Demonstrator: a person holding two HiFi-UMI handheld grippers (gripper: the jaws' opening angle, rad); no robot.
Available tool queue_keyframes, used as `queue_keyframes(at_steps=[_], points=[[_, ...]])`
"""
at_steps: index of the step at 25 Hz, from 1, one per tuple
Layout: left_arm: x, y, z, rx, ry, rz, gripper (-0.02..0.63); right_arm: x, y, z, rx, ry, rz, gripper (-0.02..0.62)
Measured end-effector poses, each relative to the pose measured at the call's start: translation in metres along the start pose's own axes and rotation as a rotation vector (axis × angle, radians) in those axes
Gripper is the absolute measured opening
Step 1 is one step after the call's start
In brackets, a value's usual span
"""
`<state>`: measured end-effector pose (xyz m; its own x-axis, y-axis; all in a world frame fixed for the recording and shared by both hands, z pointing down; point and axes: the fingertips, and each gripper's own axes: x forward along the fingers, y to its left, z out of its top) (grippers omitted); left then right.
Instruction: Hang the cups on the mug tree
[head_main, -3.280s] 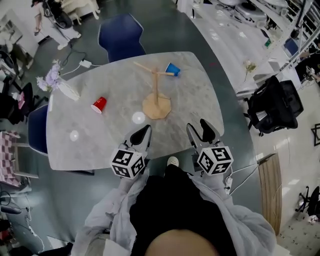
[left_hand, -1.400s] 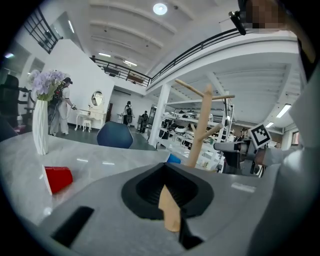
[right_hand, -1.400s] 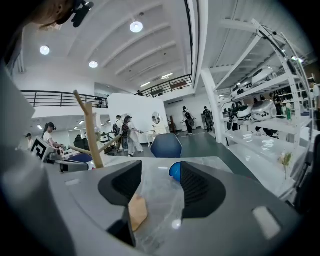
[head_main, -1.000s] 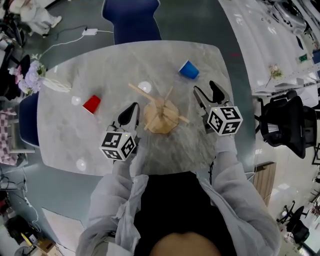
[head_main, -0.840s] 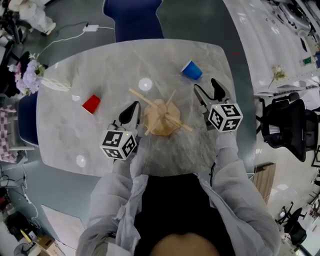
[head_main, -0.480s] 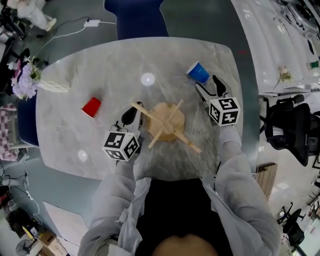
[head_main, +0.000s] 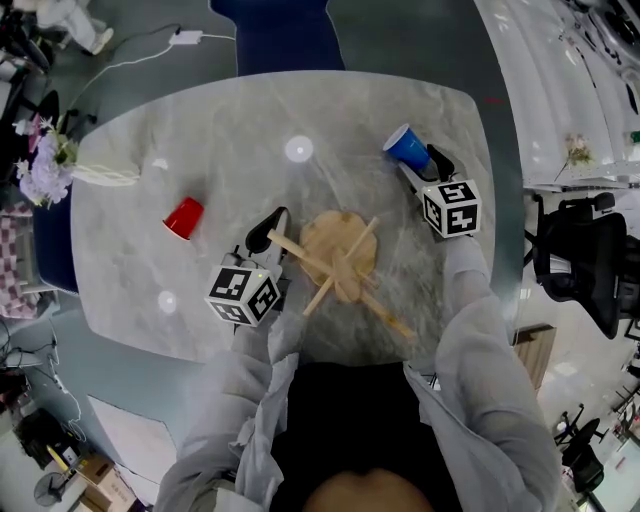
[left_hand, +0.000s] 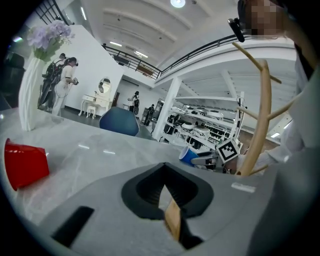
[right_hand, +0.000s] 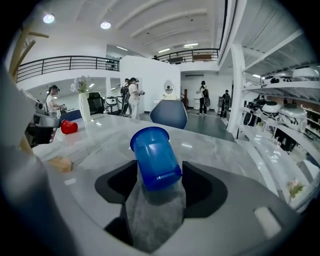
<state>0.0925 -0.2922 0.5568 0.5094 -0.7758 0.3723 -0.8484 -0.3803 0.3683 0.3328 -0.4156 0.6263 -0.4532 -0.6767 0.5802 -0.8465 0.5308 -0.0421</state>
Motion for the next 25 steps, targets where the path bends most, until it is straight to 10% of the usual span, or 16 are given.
queue_keyframes(at_steps=[25], points=[[-0.050, -0.036, 0.022, 0.061, -0.060, 0.002, 0.000, -0.113, 0.060, 0.060, -0.082, -0.167, 0.030, 0.265]])
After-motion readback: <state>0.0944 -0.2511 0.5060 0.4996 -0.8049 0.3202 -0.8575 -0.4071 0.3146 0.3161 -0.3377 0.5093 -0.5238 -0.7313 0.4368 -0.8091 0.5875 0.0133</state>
